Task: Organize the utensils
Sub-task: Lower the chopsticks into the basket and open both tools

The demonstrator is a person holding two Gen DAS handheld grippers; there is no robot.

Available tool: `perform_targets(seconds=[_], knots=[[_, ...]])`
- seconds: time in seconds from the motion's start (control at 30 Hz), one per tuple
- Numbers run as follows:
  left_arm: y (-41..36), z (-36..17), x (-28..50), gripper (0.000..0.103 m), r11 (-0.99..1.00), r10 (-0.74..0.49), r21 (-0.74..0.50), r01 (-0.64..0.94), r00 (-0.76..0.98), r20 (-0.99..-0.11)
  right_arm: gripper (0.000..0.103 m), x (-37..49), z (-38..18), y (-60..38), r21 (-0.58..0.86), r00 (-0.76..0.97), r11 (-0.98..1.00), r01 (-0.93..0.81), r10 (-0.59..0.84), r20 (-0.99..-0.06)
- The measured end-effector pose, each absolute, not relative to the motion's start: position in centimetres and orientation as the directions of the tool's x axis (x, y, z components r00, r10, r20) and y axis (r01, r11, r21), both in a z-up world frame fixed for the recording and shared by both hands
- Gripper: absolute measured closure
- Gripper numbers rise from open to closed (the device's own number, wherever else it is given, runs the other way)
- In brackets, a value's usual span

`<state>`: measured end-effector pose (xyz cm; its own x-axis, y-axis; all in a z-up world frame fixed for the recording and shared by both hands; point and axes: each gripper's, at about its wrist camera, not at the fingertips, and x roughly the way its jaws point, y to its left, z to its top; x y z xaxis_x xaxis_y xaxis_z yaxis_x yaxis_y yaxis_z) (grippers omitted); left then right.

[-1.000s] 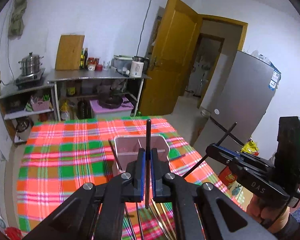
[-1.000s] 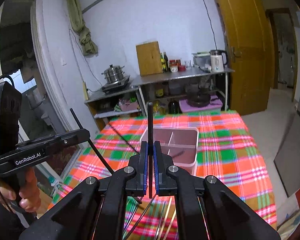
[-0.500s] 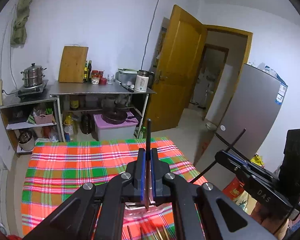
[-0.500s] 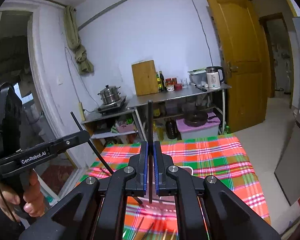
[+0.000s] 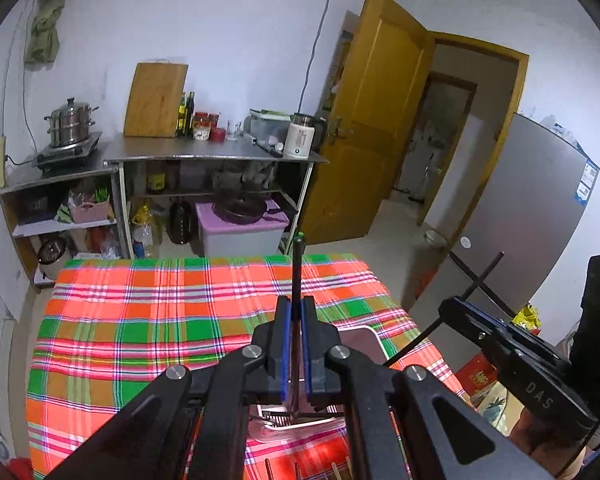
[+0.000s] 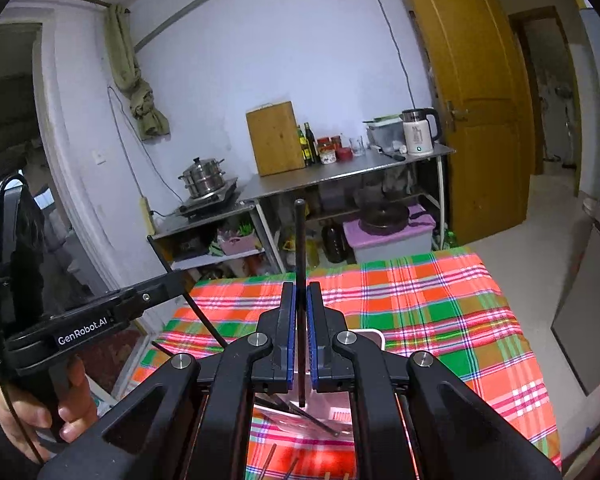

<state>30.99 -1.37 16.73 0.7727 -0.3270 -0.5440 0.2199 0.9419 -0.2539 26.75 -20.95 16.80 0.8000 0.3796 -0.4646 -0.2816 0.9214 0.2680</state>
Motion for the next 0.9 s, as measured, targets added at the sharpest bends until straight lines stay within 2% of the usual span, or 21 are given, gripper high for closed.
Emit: perform_targets(seconds=[0.77, 0.83, 0.9], knots=[[-0.2, 12.2, 32.8, 0.097, 0.953, -0.286, -0.26, 0.152, 0.726, -0.626, 0.097, 28.9, 12.1, -20.5, 0.282, 0.732, 0.929, -0.24, 0.364, -0.575], [0.0, 12.1, 32.8, 0.095, 0.952, -0.289, -0.265, 0.151, 0.724, -0.626, 0.095, 28.8, 12.1, -20.7, 0.283, 0.737, 0.93, -0.234, 0.36, -0.573], [0.4, 12.1, 32.6, 0.089, 0.95, -0.293, -0.276, 0.148, 0.725, -0.623, 0.086, 28.6, 12.4, -20.9, 0.289, 0.742, 0.927, -0.239, 0.366, -0.562]])
